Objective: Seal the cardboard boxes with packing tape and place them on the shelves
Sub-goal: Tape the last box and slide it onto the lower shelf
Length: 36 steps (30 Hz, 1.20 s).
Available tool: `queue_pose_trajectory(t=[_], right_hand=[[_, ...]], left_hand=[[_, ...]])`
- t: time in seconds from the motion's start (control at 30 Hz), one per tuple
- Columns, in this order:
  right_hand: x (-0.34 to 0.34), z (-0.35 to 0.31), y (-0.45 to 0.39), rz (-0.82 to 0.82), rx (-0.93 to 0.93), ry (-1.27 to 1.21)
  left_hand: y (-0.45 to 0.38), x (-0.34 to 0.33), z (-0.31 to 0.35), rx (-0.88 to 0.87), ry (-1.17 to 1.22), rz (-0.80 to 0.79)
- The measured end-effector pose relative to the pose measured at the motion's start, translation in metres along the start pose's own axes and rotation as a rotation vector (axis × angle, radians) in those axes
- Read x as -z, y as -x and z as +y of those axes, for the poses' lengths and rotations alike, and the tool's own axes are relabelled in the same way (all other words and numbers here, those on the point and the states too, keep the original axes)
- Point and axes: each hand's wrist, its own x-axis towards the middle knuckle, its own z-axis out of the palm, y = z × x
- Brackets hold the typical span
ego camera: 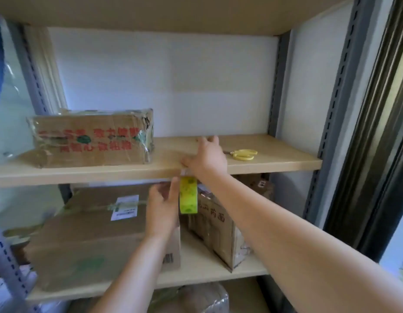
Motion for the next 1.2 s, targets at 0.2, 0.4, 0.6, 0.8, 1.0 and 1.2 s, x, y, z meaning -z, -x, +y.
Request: queue_pose_trajectory(t=[0.2,0.4,0.6,0.8,1.0,1.2], right_hand=[[-0.063,0.077,0.165,-0.026,0.879,0.117],[-0.216,0.224,0.215,-0.943,-0.183,0.349],[-0.333,0.236,0.246,-0.718,-1.314,-0.621],[-0.361,0.237,0.262,-0.668,-1.298,-0.654],[-0.318,0.268,0.242,-0.584,-1.140,-0.420],[-0.311,0.249,0.272,-0.624,-1.203,-0.583]], left_hand=[[0.105,0.096,-0.161,0.159,-0.563,-0.110],[0.064,0.114,-0.328,0.448,-1.072,-0.466],[0.002,0.089,-0.369,0.664,-0.854,-0.453],[-0.002,0.097,-0.374,0.648,-0.819,-0.368],[0.003,0.123,-0.352,0.596,-0.927,-0.395],[0.041,0.098,-0.367,0.683,-0.833,-0.736]])
